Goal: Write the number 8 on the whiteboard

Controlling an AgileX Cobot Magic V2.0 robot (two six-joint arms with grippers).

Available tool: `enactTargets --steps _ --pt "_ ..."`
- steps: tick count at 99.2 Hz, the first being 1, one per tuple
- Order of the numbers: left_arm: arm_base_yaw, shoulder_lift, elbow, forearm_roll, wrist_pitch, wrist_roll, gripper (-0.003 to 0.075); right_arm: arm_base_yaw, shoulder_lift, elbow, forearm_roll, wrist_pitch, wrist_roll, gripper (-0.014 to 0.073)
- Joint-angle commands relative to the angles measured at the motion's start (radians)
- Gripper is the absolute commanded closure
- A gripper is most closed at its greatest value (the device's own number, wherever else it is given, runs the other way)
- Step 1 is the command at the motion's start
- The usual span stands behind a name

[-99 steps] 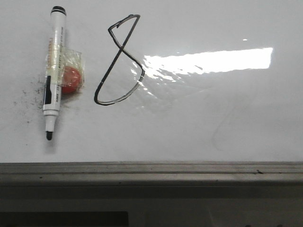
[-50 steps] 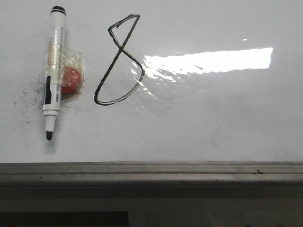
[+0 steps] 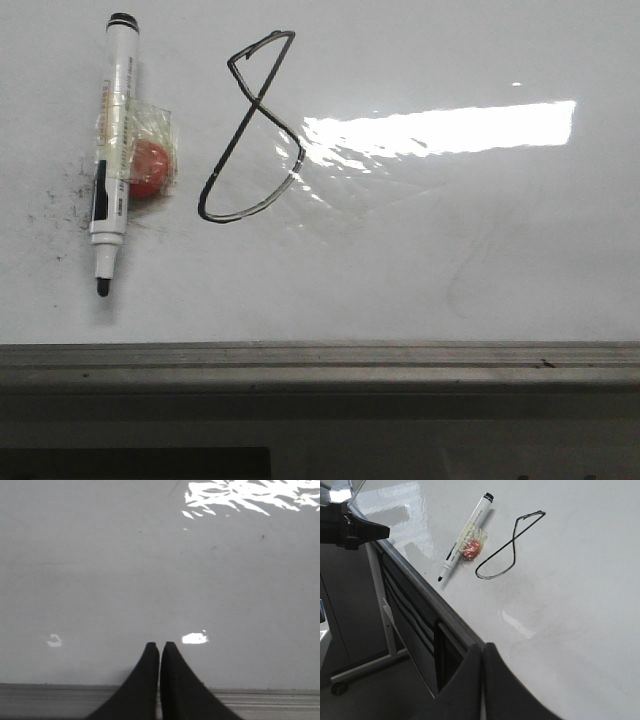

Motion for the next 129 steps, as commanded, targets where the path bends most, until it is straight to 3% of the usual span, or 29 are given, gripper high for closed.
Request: enactTargets --steps 1,11,44,58,89,118,129 --pt "0.002 -0.031 0.032 -0.012 -0.051 0.001 0.0741 -0.040 0.007 -0.012 -0.014 -0.113 -0.006 0.0657" --pt "0.002 -0.031 0.032 -0.012 -0.051 0.001 0.0741 -0.153 0.007 0.028 -0.014 -0.197 -0.006 0.0657" --pt "0.002 -0.031 0.032 -0.012 -0.051 0.001 0.0741 -0.724 0.007 0.172 0.127 -0.348 -0.006 0.0657" --pt "0.002 -0.031 0.032 -0.012 -0.051 0.001 0.0741 -0.898 -0.001 0.258 0.127 -0.468 -0.020 0.0657" --pt "0.002 -0.031 0.032 -0.012 -0.051 0.001 0.0741 -1.068 -0.137 0.254 0.129 -0.244 -0.064 0.0657" --pt "0.002 -0.031 0.032 -0.012 -0.052 0.001 0.0741 -1.075 -0.191 0.254 0.127 -0.007 -0.066 0.0657" --pt "0.002 -0.031 0.032 -0.012 -0.052 0.001 0.0741 -1.075 -0.191 0.254 0.127 -0.008 -0.066 0.0657"
